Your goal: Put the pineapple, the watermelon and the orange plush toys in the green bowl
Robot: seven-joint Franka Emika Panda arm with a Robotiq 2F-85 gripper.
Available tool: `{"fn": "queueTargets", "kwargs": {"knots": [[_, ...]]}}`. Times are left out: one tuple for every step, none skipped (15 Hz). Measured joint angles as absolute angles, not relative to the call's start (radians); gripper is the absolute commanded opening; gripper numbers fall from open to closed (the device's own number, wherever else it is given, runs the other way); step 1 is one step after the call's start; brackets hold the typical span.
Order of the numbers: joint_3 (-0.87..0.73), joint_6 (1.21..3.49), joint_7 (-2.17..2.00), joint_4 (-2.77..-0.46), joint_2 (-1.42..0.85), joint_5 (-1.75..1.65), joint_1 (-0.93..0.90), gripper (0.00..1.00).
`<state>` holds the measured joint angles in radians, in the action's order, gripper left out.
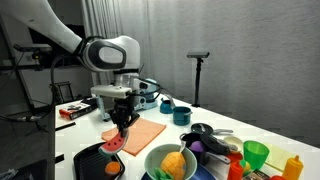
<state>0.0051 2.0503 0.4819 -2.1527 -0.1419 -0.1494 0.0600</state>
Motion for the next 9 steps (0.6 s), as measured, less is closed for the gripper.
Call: {"fn": "queueTargets", "kwargs": {"knots": [[-0.012, 2.05, 0.481, -2.14, -0.115, -0.139, 0.073, 0.02], [-0.032, 2.052, 0.479, -2.127, -0.092, -0.127, 0.086, 0.02], [-0.051, 2.057, 0.476, -2.113, -0.075, -0.116, 0.098, 0.02], [-0.07, 2.068, 0.471, -2.098, -0.064, -0.105, 0.11, 0.02], [-0.087, 2.084, 0.461, -2.082, -0.059, -0.096, 0.121, 0.02], [-0.104, 2.108, 0.447, -2.067, -0.06, -0.09, 0.131, 0.02], [-0.117, 2.139, 0.427, -2.052, -0.064, -0.088, 0.141, 0.02], [-0.128, 2.171, 0.402, -2.036, -0.073, -0.086, 0.149, 0.02], [-0.138, 2.207, 0.373, -2.021, -0.084, -0.085, 0.155, 0.02]]}}
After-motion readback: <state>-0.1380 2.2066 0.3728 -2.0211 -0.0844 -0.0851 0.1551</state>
